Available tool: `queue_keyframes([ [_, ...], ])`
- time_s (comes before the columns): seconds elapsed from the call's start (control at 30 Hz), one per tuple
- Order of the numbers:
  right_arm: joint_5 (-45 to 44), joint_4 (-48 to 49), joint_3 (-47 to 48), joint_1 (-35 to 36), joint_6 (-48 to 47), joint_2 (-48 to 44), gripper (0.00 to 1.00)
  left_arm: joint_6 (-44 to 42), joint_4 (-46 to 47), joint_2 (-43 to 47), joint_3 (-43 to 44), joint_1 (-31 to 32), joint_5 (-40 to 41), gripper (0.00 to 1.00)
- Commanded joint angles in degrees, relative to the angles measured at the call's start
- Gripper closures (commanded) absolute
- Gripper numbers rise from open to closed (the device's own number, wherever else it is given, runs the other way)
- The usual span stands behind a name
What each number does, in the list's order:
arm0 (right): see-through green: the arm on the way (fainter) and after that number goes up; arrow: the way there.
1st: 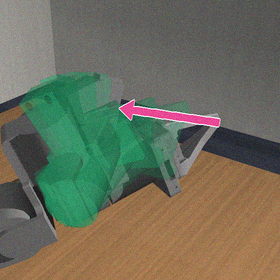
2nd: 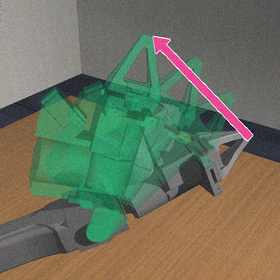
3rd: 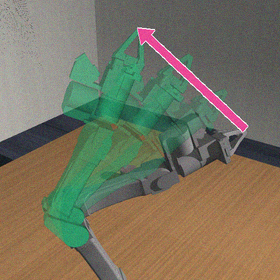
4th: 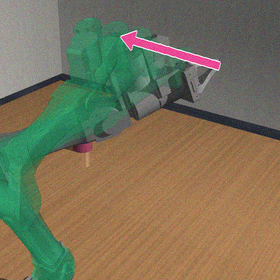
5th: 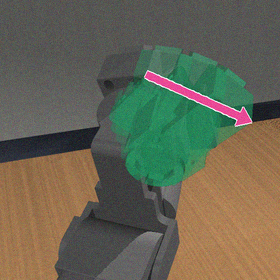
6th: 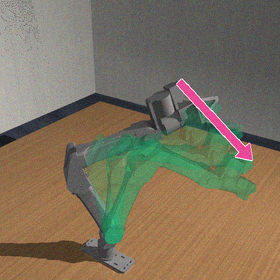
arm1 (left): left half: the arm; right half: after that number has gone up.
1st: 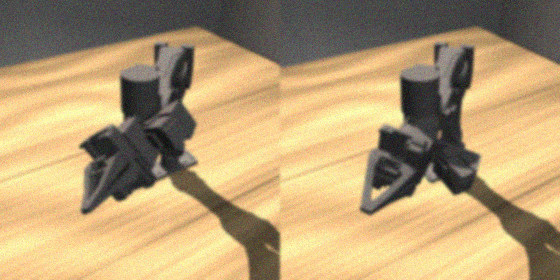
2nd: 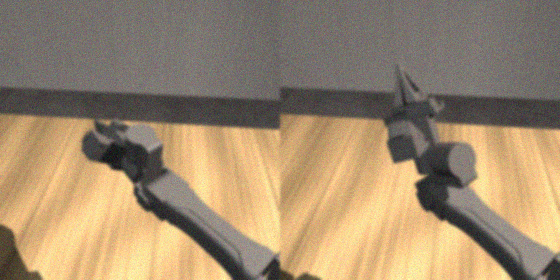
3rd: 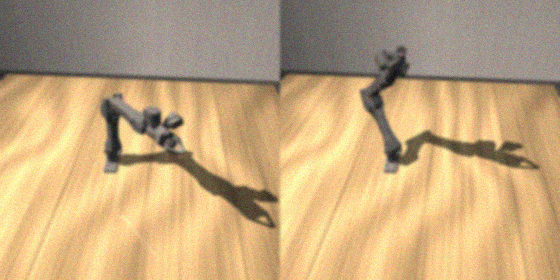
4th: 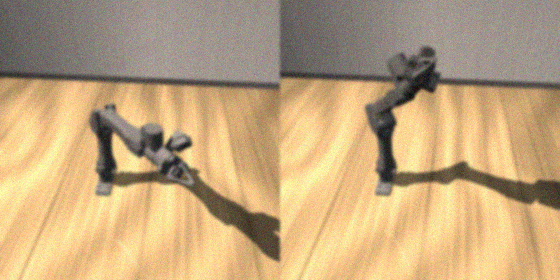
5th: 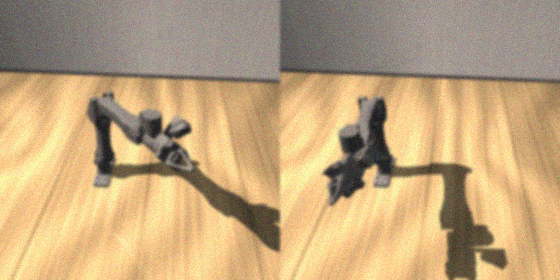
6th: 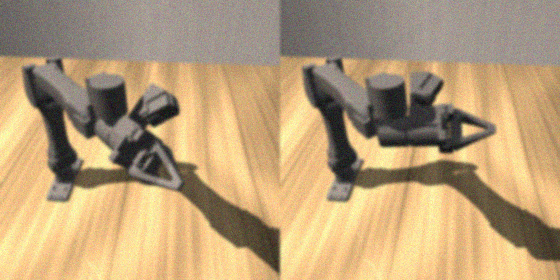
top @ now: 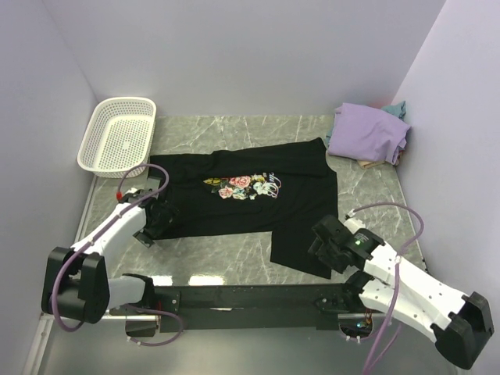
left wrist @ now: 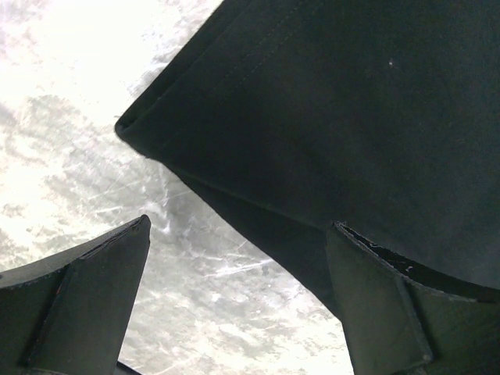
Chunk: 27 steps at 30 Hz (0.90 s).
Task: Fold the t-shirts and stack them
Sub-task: Fold the tshirt
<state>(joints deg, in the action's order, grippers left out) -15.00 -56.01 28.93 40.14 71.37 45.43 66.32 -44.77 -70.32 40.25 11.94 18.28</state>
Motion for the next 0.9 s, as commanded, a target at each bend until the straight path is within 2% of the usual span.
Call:
queue_keyframes([
  [0.0, -4.68, -4.98, 3.50, 1.96, 5.17, 5.18, 0.28, -3.65, 3.89, -1.04, 0.88, 0.18, -1.14, 0.01],
  [0.37, -14.52, -11.13, 9.64, 3.45, 13.70, 16.26, 0.20, -11.39, 6.89, -3.77, 3.87, 0.18, -7.12, 0.00],
  [0.43, -17.49, -18.58, 11.14, 3.98, 19.21, 18.90, 0.16, -12.62, 6.63, -4.47, 4.83, 0.10, -7.47, 0.00],
  [0.47, -17.78, -18.61, 11.85, 3.89, 18.37, 19.43, 0.23, -12.97, 7.06, -4.56, 4.84, 0.10, -7.82, 0.01],
  [0.5, -17.34, -18.52, 12.03, 3.98, 18.97, 19.96, 0.19, -13.58, 7.33, -4.73, 4.93, 0.10, -8.43, 0.00],
  [0.57, -15.15, -16.42, 11.51, 4.68, 17.84, 20.40, 0.17, -14.20, 8.12, -5.17, 5.01, 0.10, -8.79, 0.01],
  [0.7, -12.69, -14.24, 11.86, 8.63, 19.42, 23.12, 0.17, -15.26, 8.21, -5.96, 5.10, 0.18, -9.23, 0.01],
  [0.87, -8.72, -9.21, 6.50, 11.62, 21.17, 23.22, 0.17, -15.79, 7.60, -5.44, 5.10, 0.18, -8.88, 0.01],
])
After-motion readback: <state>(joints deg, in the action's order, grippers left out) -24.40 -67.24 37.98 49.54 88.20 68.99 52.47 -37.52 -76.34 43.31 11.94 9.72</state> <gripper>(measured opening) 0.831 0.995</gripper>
